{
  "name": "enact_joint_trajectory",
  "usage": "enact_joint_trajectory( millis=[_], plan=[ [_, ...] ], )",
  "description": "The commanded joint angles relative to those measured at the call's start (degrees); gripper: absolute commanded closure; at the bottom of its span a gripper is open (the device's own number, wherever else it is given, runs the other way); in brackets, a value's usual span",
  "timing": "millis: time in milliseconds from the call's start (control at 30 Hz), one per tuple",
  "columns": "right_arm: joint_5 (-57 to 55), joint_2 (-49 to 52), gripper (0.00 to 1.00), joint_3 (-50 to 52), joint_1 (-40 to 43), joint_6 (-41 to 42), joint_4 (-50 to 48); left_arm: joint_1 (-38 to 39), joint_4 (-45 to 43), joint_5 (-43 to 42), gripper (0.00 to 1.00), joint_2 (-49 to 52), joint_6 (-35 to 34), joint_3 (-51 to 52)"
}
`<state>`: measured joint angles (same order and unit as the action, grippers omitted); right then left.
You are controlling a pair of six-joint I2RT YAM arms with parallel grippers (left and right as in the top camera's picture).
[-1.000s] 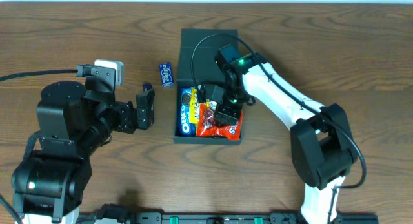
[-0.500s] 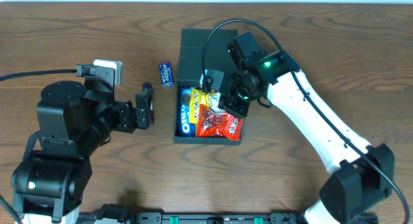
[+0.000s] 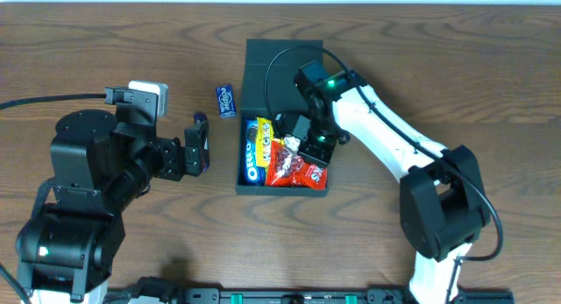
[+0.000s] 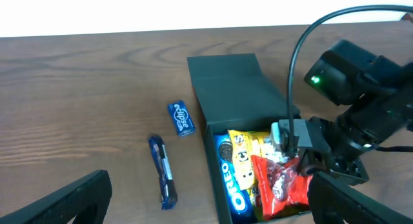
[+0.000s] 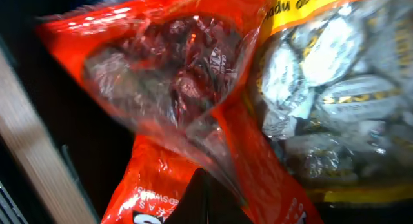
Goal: Pack container
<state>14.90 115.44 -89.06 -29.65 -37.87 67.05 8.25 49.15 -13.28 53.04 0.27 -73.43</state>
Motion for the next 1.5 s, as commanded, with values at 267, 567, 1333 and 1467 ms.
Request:
enact_joint_trajectory(
  millis=[267,567,1333,1467],
  plan=[
    [-1.33,4.0,0.99,-0.17,-0.11,0.79,0.37,-0.37,0.13,0.35,0.02,0.11,1.05,-1.09],
    [6.88,-0.87,0.99,-2.4,-0.11,0.83,2.8,-0.37,0.2,0.68,0.02,2.47,1.07,-0.72],
    [9.31,-18.23,0.44,-4.33,4.7,12.59,-20.41,-1.99,1.11,3.37,0.01,29.2,1.46,-0.55],
    [9.29,-18.23,0.3,-4.33,5.88,12.59,-20.46,-4.33,-1.01,2.64,0.02,30.95,1.49,-0.55]
  ],
)
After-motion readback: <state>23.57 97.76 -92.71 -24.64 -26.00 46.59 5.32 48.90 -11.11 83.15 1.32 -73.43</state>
